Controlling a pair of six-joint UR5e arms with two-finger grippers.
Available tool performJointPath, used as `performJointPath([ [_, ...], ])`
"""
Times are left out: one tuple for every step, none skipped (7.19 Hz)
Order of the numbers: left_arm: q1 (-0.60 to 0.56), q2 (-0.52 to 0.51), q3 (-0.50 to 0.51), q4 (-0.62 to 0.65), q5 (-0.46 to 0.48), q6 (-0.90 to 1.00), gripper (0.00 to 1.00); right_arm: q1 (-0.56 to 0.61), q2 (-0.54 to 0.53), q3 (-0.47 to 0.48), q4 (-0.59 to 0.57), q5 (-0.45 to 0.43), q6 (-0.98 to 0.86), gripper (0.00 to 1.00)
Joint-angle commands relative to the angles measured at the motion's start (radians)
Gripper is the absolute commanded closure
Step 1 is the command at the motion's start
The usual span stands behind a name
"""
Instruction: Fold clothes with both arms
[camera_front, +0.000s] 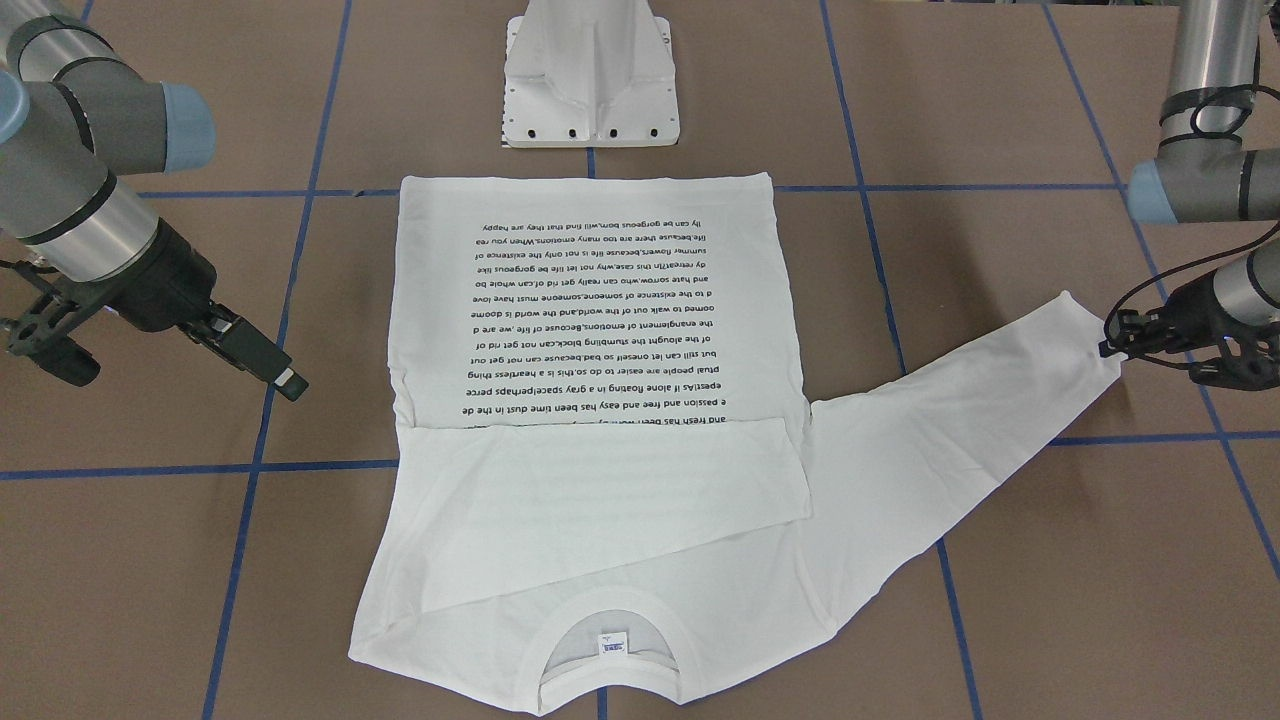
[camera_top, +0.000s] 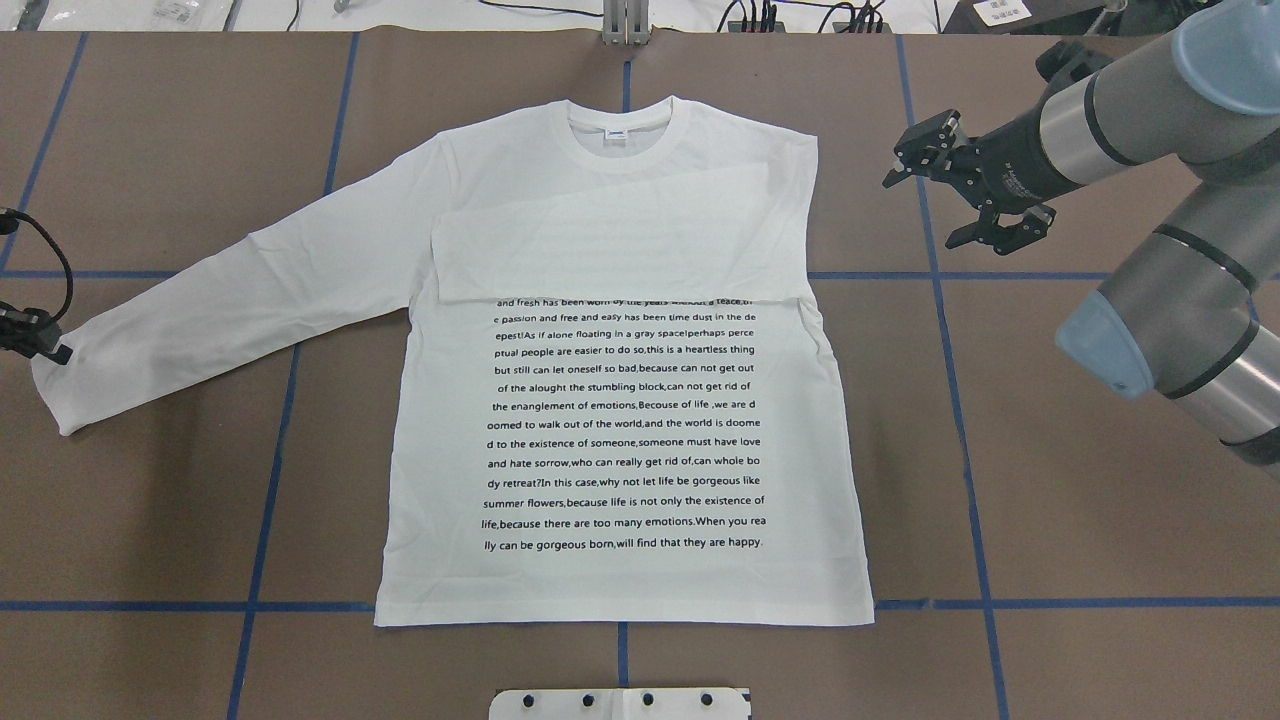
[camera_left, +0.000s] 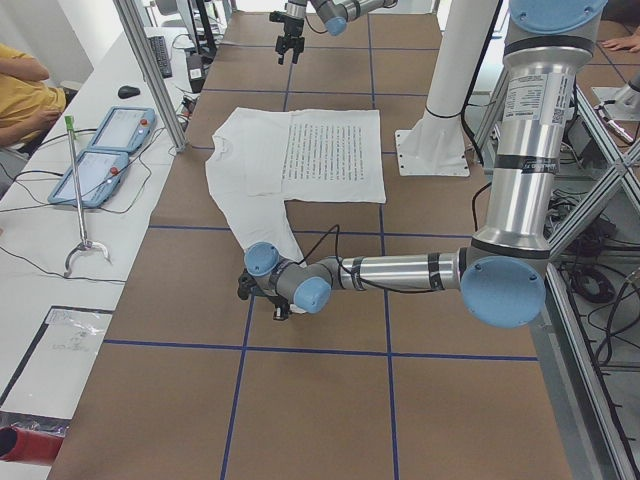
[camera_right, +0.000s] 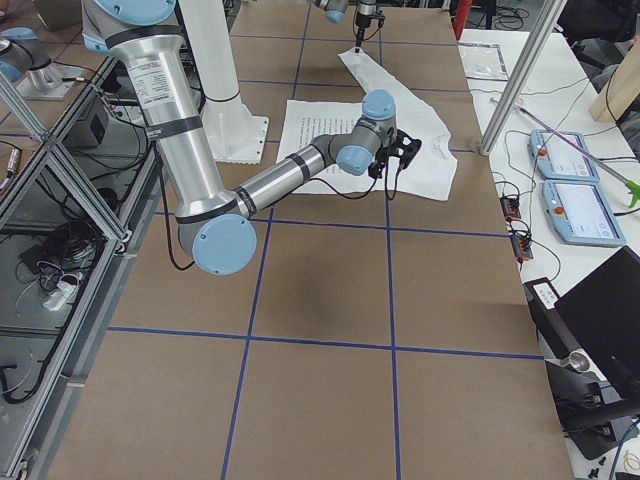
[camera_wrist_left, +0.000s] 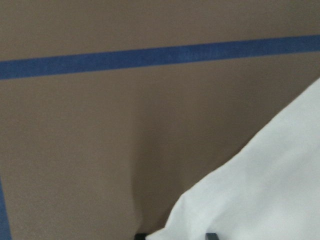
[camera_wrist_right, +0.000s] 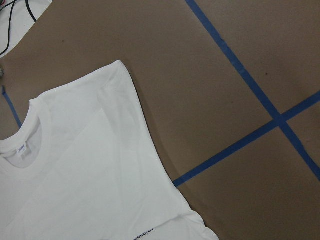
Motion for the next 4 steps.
performJointPath([
  [-0.002, 0.020, -0.135, 0.034, -0.060, -0.010, 1.00, 0.002, -0.007, 0.001, 0.000, 0.003, -0.001, 0.00],
  [0.003, 0.020, -0.126, 0.034, -0.059, -0.013, 1.00, 0.000, -0.015, 0.001, 0.003, 0.003, -0.001, 0.00],
  [0.001, 0.023, -0.109, 0.031, -0.052, -0.006, 1.00, 0.000, -0.015, 0.000, 0.003, 0.002, -0.001, 0.00],
  [0.001, 0.035, -0.106, 0.031, 0.003, -0.007, 0.89, 0.000, -0.015, -0.005, 0.003, 0.002, -0.001, 0.00],
])
